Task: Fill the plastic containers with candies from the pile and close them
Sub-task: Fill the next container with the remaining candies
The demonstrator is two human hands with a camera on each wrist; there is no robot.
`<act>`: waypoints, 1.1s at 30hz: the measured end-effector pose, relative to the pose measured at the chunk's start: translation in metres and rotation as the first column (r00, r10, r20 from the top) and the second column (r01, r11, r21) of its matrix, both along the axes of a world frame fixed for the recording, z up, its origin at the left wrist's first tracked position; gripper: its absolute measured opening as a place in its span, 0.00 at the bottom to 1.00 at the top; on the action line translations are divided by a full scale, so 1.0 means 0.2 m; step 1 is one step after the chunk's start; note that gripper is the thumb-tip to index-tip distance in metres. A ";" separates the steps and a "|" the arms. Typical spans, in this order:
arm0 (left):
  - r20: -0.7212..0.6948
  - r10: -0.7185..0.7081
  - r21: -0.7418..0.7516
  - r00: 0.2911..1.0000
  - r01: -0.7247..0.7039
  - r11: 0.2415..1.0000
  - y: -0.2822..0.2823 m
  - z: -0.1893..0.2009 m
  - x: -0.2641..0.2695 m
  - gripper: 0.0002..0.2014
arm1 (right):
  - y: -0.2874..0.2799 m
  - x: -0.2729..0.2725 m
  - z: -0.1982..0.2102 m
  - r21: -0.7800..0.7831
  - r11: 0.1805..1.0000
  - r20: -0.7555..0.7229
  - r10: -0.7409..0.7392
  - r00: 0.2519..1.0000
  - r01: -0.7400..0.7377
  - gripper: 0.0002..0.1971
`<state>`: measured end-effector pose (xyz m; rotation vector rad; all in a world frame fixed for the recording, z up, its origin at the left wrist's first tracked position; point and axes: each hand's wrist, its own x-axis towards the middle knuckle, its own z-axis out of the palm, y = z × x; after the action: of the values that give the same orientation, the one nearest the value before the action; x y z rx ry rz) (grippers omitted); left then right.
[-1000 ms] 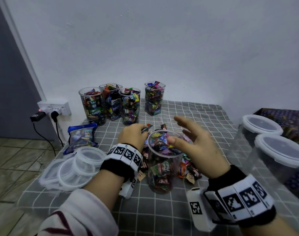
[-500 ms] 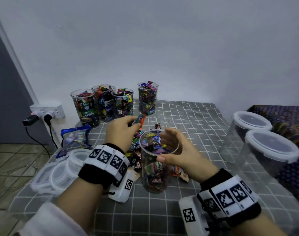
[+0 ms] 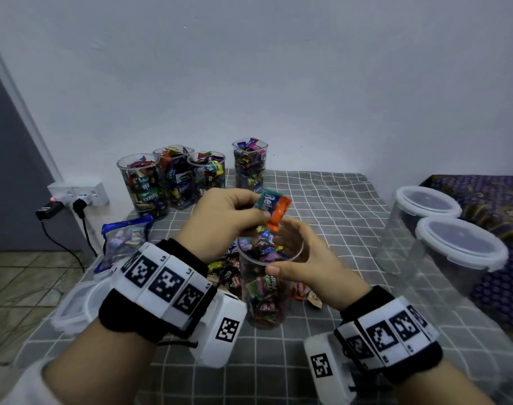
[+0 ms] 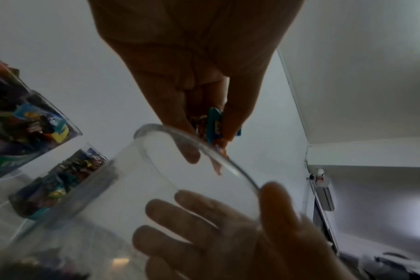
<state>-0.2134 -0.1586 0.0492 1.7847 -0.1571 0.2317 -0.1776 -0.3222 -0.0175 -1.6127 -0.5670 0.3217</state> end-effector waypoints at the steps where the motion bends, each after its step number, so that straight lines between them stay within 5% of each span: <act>1: -0.024 -0.031 0.031 0.999 0.032 0.999 0.00 0.00 0.00 0.10 | 0.00 0.00 0.00 0.007 1.000 0.001 0.006 1.000 -0.006 0.39; 8: -0.021 -0.046 0.276 0.999 0.050 0.960 0.01 -0.02 0.00 0.12 | 0.00 -0.01 0.01 0.026 0.999 0.013 0.029 0.999 -0.029 0.33; 13: -0.003 -0.051 0.359 0.999 0.048 0.932 0.00 -0.01 -0.01 0.14 | -0.01 -0.01 0.01 -0.015 1.000 0.036 -0.006 0.999 0.006 0.42; 17: -0.006 -0.068 0.316 0.998 0.067 0.946 0.00 -0.01 -0.03 0.15 | -0.01 -0.01 0.00 -0.037 0.999 0.031 -0.004 1.000 0.005 0.36; 22: -0.041 -0.181 0.230 0.983 0.186 0.955 0.00 0.02 -0.06 0.16 | 0.00 -0.02 0.00 0.010 1.000 0.025 0.000 1.000 0.000 0.40; 28: 0.037 0.067 0.029 0.997 -0.068 0.997 0.06 0.03 -0.07 0.13 | -0.01 0.00 -0.02 -0.014 1.000 -0.005 -0.006 1.000 0.006 0.45; 33: -0.187 0.196 0.066 0.963 -0.187 0.980 0.15 -0.04 -0.05 0.11 | -0.07 0.01 -0.02 -0.265 0.951 -0.022 0.160 0.987 -0.160 0.39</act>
<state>-0.2232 -0.1279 0.0418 1.8603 0.1512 0.1925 -0.1761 -0.3366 -0.0218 -1.8288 -0.6787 0.5375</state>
